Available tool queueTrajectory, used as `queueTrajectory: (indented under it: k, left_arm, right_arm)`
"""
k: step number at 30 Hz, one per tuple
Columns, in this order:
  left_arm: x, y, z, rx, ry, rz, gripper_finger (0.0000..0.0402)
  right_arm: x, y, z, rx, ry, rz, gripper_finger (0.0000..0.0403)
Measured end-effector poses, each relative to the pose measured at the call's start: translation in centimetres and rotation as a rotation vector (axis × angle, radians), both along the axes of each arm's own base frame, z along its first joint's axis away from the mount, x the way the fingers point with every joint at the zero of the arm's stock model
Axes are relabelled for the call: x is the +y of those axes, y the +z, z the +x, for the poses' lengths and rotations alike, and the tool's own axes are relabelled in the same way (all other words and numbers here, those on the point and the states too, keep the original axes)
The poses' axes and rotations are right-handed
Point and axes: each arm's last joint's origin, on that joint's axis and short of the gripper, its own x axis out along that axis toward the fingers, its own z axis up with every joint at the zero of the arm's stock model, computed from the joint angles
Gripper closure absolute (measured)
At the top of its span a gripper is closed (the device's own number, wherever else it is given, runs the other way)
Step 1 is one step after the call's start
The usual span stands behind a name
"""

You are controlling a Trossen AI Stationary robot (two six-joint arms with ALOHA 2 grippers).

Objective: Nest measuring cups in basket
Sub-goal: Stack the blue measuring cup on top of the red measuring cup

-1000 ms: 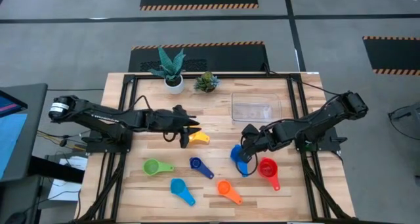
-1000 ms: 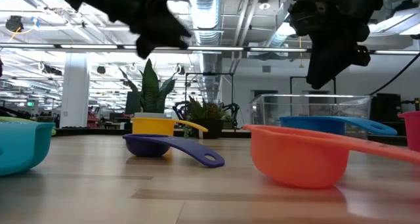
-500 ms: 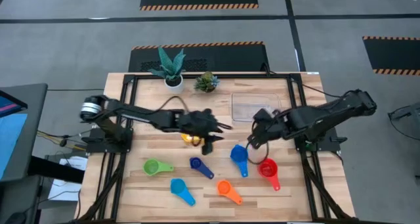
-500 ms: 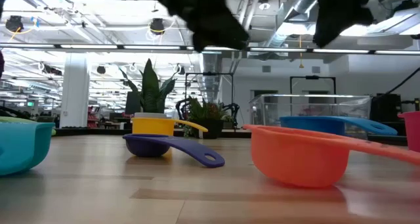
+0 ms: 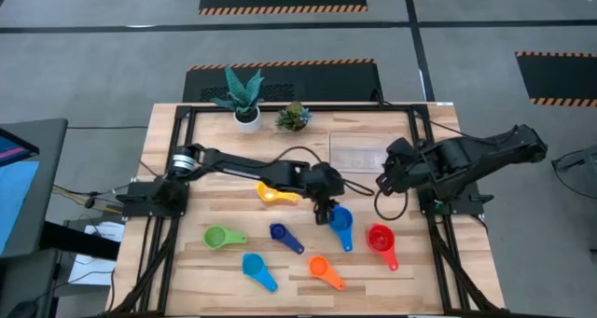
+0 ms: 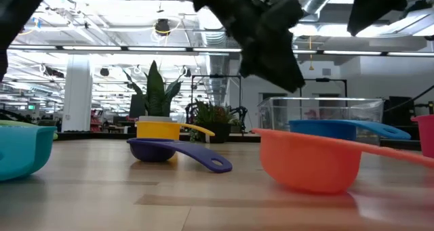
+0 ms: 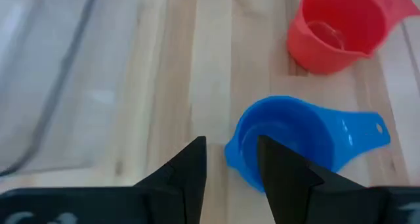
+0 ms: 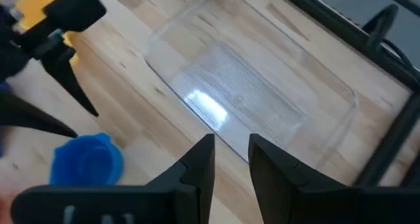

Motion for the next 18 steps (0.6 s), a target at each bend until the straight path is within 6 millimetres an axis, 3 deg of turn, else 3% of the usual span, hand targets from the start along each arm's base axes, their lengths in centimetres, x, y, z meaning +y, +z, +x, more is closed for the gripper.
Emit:
queueTrajectory:
  k: [6, 12, 18]
  left_arm:
    - [-0.8, -1.0, 0.5, 0.161, -0.008, 0.011, 0.0280]
    - [-0.7, -1.4, -1.1, 0.347, -0.007, 0.045, 0.0280]
    - [-2.9, -3.0, -1.8, 0.373, -0.029, 0.132, 0.0280]
  right_arm:
    - [-0.2, -0.1, -0.6, 0.058, -0.003, -0.030, 0.0285]
    - [-0.2, -0.3, -0.8, 0.104, -0.001, -0.042, 0.0285]
    - [-0.3, -0.4, -1.0, 0.131, 0.000, -0.048, 0.0285]
